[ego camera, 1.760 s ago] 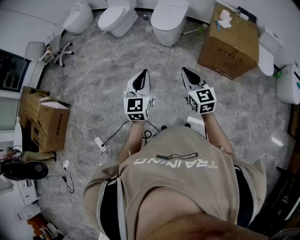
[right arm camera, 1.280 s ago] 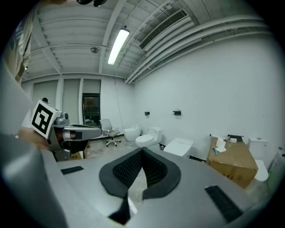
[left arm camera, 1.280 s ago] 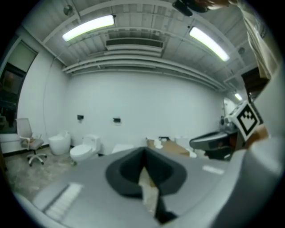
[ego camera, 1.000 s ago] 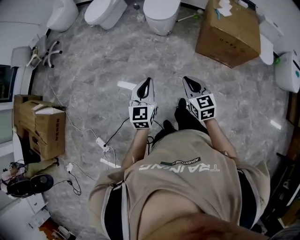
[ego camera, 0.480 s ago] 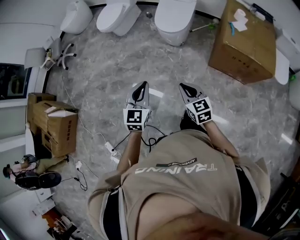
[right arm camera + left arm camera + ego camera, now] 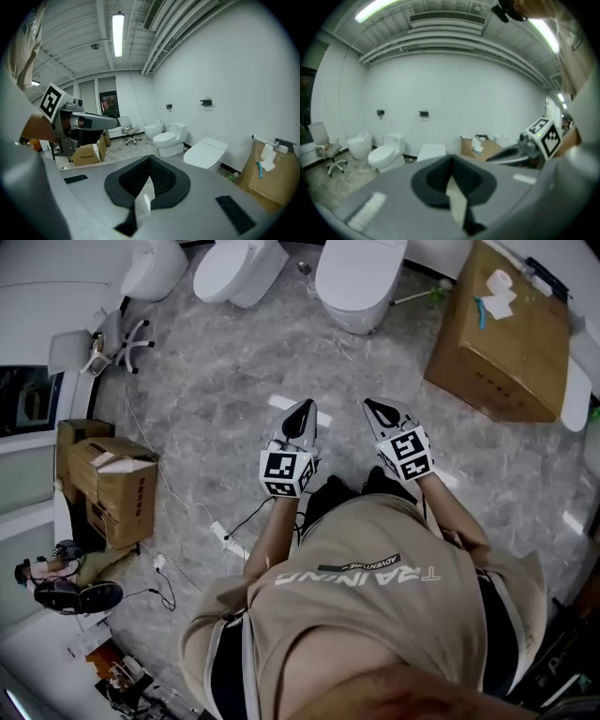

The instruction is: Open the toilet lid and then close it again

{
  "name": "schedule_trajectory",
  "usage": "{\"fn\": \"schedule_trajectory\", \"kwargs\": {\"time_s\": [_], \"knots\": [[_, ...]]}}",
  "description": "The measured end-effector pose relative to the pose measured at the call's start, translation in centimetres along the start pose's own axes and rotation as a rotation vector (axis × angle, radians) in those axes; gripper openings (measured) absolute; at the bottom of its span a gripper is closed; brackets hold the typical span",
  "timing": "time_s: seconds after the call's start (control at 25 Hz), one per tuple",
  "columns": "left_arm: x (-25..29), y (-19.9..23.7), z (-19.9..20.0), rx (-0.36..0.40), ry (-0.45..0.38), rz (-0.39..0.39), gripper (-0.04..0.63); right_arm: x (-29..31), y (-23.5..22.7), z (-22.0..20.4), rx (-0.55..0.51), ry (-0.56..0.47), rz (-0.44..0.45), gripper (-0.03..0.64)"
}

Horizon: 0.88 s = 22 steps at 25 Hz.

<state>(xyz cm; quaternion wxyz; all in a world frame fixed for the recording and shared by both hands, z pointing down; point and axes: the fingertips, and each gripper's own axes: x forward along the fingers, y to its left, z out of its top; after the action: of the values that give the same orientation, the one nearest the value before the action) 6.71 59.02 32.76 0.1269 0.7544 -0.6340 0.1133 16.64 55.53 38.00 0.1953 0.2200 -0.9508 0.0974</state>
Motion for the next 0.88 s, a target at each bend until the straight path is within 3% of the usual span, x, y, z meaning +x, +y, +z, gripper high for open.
{"fn": "schedule_trajectory", "kwargs": {"time_s": [0.12,0.24,0.36,0.52,0.72,0.88], "knots": [[0.8,2.0,0.6,0.014,-0.001,-0.003,0.004,2.0,0.0,0.4,0.015,0.022,0.007,0.011],[1.7,5.1,0.1,-0.031,-0.01,-0.033,0.005,4.4,0.2,1.3,0.004,0.029,-0.011,0.011],[3.6,7.8,0.2,-0.032,-0.015,-0.064,0.004,6.0,-1.3,2.7,0.019,0.025,-0.076,0.011],[6.0,11.5,2.7,0.01,-0.049,-0.126,0.004,7.8,-2.6,5.3,0.151,-0.018,-0.16,0.011],[9.2,17.9,5.0,0.069,-0.07,-0.176,0.004,14.4,-4.0,8.2,0.139,0.021,-0.221,0.011],[10.8,21.4,4.1,0.019,-0.034,-0.199,0.004,17.2,-5.9,9.7,0.21,0.007,-0.293,0.011]]}}
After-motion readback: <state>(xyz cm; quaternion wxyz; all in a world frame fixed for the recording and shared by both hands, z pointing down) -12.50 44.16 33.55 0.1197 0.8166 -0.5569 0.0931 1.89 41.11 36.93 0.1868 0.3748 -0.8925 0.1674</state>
